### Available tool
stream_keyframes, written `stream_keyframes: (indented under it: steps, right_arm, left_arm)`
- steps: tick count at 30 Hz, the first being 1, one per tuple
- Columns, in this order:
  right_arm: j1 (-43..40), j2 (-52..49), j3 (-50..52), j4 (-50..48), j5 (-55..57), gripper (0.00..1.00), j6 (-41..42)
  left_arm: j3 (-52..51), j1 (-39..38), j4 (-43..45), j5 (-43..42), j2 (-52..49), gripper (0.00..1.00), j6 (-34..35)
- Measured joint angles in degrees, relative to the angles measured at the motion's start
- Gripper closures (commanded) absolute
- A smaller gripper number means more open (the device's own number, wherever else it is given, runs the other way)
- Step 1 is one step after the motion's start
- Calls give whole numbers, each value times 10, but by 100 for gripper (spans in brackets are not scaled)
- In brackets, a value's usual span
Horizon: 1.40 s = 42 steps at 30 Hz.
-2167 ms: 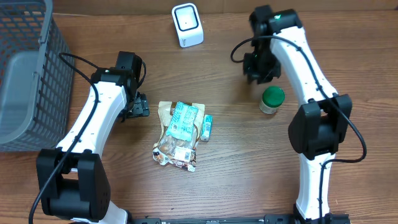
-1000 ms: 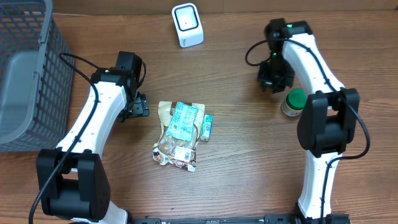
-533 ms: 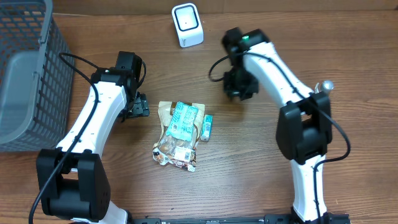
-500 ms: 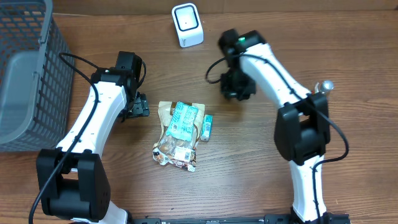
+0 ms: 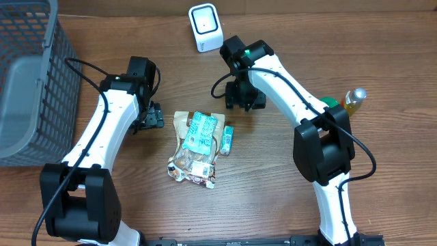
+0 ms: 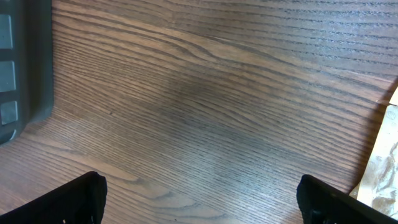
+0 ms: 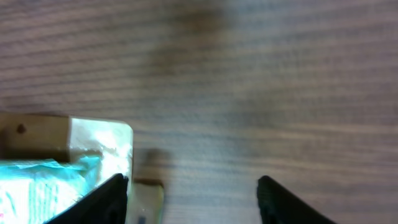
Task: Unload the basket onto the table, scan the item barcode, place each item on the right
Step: 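Move the open right gripper over the clear snack bag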
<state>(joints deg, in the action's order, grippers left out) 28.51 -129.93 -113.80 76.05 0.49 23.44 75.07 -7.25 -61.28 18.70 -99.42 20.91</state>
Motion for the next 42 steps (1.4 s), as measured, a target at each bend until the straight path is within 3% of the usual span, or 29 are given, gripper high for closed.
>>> stream_keyframes:
  steps: [3, 4, 17, 19, 33, 42]
  right_arm:
    - [0, 0, 0, -8, 0, 50, 1]
    - [0, 0, 0, -7, 0, 51, 3]
    - [5, 25, 0, 60, 28, 51, 26]
    - [12, 36, 0, 77, 28, 56, 27]
    - [117, 44, 6, 76, 104, 56, 69]
    - [112, 63, 46, 35, 64, 57, 61]
  left_arm:
    - [0, 0, 0, 0, 0, 1, 0]
    - [0, 0, 0, 0, 0, 1, 0]
    - [0, 0, 0, 0, 0, 0, 0]
    - [0, 0, 0, 0, 0, 0, 0]
    - [0, 0, 0, 0, 0, 0, 0]
    - [0, 0, 0, 0, 0, 1, 0]
